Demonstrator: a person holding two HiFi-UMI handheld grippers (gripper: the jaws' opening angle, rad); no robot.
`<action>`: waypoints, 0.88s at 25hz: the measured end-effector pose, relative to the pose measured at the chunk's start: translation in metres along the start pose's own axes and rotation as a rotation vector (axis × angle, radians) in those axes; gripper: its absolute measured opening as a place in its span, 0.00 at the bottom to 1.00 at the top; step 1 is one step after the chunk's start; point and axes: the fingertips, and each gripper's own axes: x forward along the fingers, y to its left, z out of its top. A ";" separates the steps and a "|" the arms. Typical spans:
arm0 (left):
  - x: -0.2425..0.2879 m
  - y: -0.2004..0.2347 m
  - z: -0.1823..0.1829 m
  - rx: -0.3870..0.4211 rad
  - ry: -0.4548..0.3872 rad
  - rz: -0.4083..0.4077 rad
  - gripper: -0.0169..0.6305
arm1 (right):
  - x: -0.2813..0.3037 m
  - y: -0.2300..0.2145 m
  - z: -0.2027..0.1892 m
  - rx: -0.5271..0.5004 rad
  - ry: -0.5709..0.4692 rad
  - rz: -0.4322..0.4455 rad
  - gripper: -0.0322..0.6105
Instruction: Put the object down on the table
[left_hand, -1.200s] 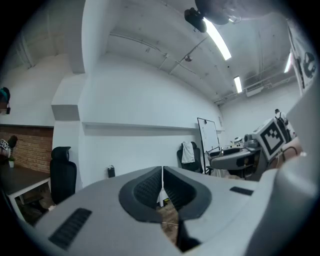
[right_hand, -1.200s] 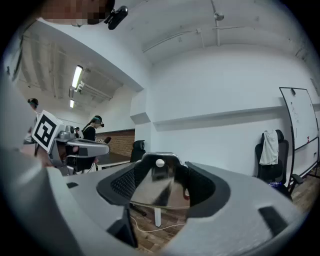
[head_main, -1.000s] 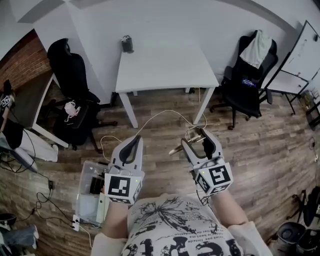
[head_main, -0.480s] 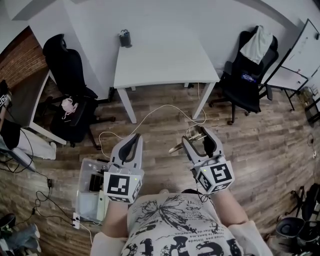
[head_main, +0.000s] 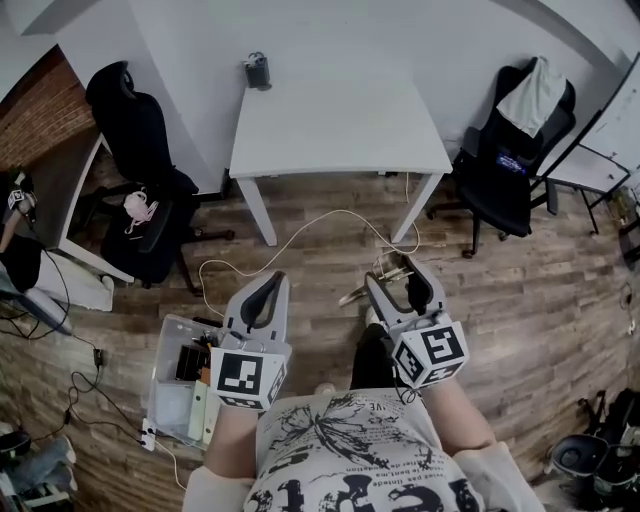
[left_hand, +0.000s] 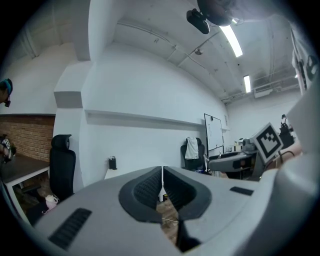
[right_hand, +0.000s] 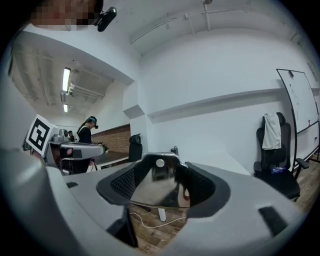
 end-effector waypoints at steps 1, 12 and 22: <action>0.009 0.001 -0.001 0.004 -0.007 0.005 0.05 | 0.008 -0.008 0.000 -0.003 0.001 0.005 0.49; 0.164 0.006 0.023 0.017 -0.022 0.087 0.05 | 0.113 -0.144 0.032 -0.008 -0.013 0.075 0.49; 0.305 0.004 0.048 0.003 -0.048 0.181 0.05 | 0.200 -0.270 0.063 -0.054 -0.005 0.130 0.49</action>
